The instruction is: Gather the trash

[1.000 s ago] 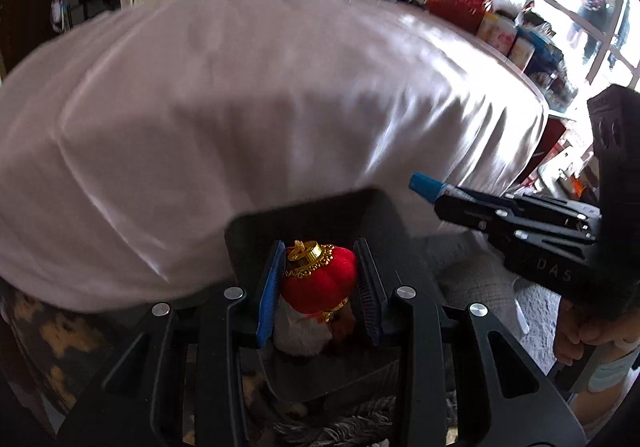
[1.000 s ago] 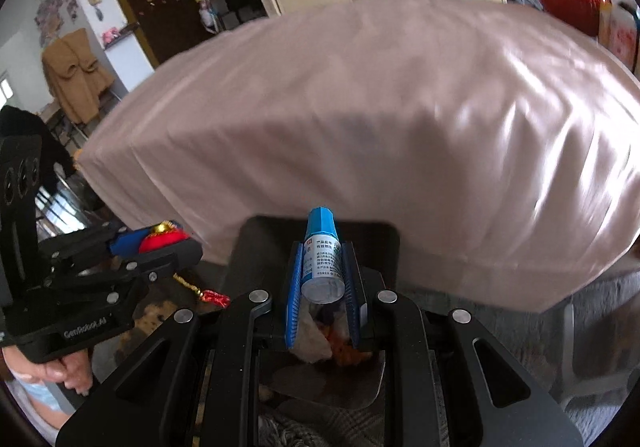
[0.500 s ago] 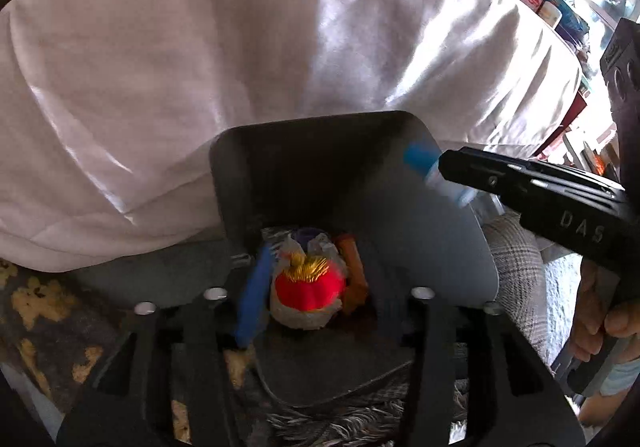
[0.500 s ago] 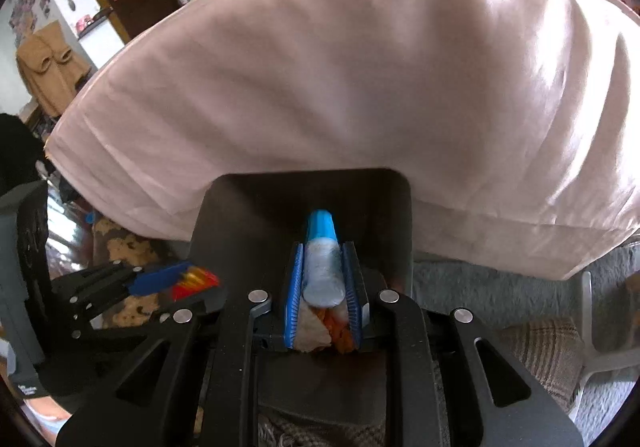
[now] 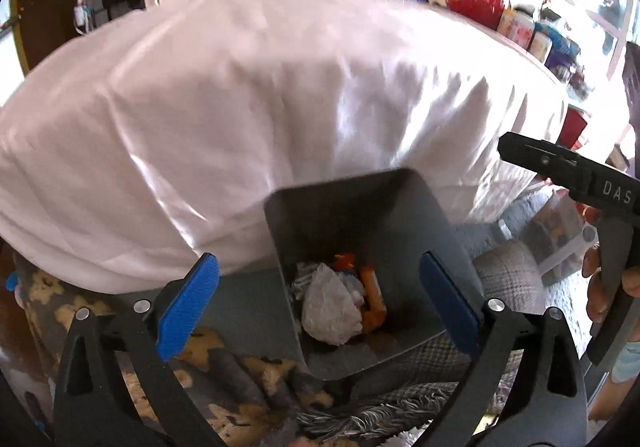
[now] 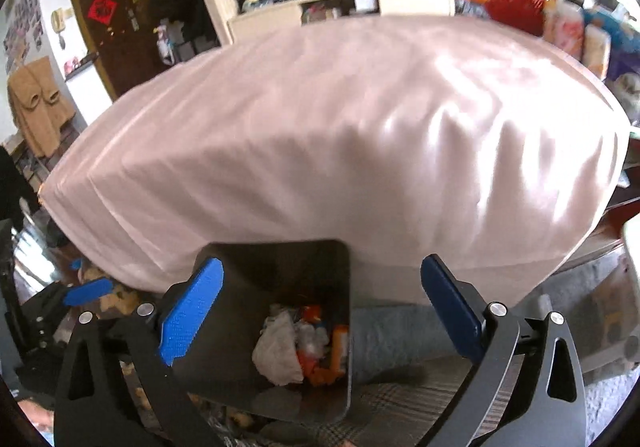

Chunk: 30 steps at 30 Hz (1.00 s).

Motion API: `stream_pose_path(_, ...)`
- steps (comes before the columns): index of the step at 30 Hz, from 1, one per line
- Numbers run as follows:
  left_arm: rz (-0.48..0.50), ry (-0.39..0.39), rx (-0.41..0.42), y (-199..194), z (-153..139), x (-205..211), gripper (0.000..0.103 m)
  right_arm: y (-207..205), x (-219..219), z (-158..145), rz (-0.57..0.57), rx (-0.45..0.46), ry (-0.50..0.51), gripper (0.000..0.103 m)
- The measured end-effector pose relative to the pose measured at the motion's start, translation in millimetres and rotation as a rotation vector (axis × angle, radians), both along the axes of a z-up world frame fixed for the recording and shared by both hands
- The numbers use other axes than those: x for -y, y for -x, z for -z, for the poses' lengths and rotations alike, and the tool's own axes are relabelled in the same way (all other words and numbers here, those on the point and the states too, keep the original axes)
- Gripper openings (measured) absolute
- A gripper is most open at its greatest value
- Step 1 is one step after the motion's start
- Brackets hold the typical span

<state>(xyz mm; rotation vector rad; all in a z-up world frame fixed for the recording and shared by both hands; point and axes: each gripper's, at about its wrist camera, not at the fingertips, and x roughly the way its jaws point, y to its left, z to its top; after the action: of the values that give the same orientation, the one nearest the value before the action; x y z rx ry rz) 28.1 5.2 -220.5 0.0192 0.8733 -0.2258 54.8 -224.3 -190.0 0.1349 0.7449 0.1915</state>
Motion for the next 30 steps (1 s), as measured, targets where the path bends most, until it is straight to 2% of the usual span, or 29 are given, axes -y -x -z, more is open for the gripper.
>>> stream_pose_path(5, -0.045, 0.005, 0.113, 18, -40, -3, 0.095, 28, 8, -35, 0.033, 0.122, -0.003, 0.100)
stream_pose_path(8, -0.067, 0.013, 0.187, 32, -64, -2, 0.095, 45, 10, -56, 0.087, 0.178, 0.043, 0.100)
stream_pose_path(11, -0.085, 0.013, 0.262, 48, -85, -4, 0.095, 63, 14, -76, 0.120, 0.245, 0.045, 0.100)
stream_pose_path(16, -0.101, 0.048, 0.333, 65, -112, -7, 0.095, 85, 21, -101, 0.154, 0.324, 0.053, 0.100)
stream_pose_path(23, -0.141, 0.021, 0.438, 86, -146, -6, 0.095, 98, 34, -112, 0.186, 0.363, 0.030, 0.100)
stream_pose_path(30, -0.191, 0.001, 0.470, 92, -154, -11, 0.095, 102, 25, -116, 0.189, 0.395, 0.090, 0.100)
